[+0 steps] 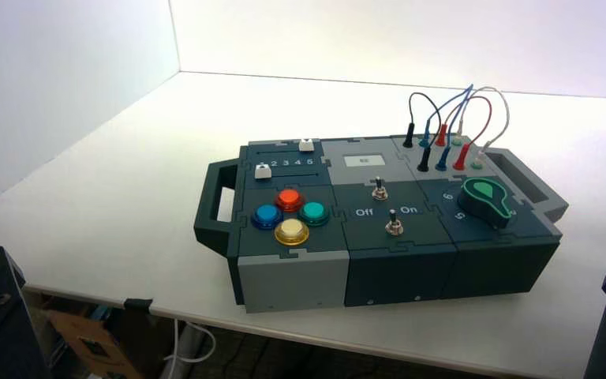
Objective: Move the bottom slider to position 3.
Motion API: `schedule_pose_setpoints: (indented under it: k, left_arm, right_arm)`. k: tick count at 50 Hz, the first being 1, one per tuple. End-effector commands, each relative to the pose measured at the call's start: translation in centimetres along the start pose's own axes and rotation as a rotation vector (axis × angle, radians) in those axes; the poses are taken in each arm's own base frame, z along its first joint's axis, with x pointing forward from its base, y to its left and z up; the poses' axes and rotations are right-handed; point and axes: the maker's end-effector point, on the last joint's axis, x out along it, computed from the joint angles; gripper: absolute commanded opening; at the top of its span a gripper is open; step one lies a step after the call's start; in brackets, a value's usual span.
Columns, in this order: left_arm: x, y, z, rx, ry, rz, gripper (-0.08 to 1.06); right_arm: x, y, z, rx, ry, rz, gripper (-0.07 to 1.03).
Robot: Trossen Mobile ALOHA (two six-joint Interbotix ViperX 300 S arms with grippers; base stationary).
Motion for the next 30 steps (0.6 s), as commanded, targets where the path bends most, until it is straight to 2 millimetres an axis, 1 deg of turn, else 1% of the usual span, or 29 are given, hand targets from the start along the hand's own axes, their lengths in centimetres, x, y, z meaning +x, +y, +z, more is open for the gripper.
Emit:
schedule_pose_setpoints:
  k: [1,20,30]
  left_arm:
    - [0.03,-0.21,0.48,0.007,-0.007,-0.006,-0.03]
    - [-0.15,-0.32,0.90,-0.001,-0.015,-0.008,-0.03]
    - [0.10,-0.38,1.26,-0.002,-0.016,-0.010,-0.03]
  right_arm:
    - [-0.04,0.07,0.81,0.000,-0.018,0.003,-0.02]
    - [-0.06,0.12,0.88,0.010,-0.020,0.006,-0.02]
    - [-0.12,0.11,0.93,0.007,-0.023,0.005,-0.02]
